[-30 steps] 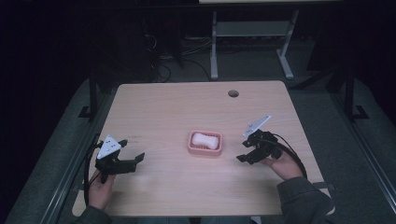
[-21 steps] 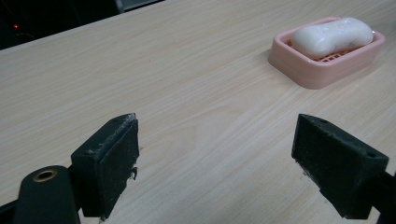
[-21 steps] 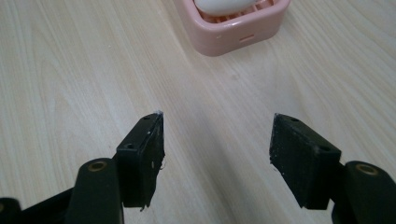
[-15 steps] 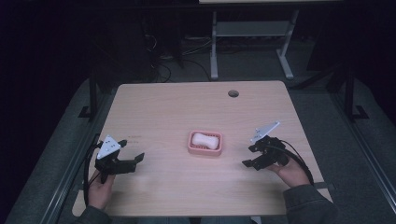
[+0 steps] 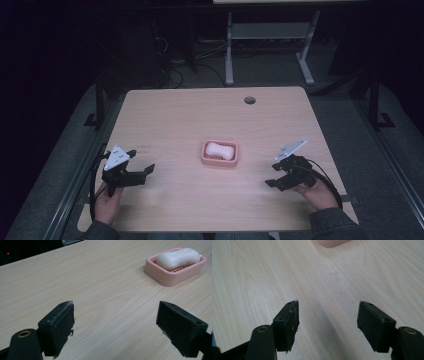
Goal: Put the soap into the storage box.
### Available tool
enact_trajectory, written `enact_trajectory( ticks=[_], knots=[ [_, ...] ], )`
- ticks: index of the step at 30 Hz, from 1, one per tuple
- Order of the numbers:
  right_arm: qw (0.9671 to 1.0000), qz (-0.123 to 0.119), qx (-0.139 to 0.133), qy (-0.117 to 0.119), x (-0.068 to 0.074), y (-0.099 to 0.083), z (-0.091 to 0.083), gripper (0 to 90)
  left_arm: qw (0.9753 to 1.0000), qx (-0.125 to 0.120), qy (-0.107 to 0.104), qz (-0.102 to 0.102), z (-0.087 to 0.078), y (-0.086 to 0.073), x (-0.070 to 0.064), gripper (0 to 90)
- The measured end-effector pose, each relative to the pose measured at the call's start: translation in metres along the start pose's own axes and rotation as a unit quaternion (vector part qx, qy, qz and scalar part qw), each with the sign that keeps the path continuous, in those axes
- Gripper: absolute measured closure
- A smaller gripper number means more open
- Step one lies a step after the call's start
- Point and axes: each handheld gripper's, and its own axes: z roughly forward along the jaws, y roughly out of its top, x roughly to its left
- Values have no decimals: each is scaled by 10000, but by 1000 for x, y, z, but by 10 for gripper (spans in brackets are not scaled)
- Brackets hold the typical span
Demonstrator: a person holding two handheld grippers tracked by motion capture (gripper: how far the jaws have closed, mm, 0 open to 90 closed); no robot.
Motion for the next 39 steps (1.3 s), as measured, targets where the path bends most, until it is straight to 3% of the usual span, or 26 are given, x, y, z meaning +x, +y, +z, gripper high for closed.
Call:
enact_trajectory(
  ticks=[21,34,39],
  knots=[
    [9995,276,-136,-78,11,-44,-8,325,10000,59,-23,37,1,-1,-2,144],
    [9991,336,-254,-53,23,-56,-8,325,10000,40,-83,0,2,-1,-2,143],
    [9991,250,-318,-89,30,-56,-7,302,9999,48,-105,-20,3,-1,-1,143]
  ],
)
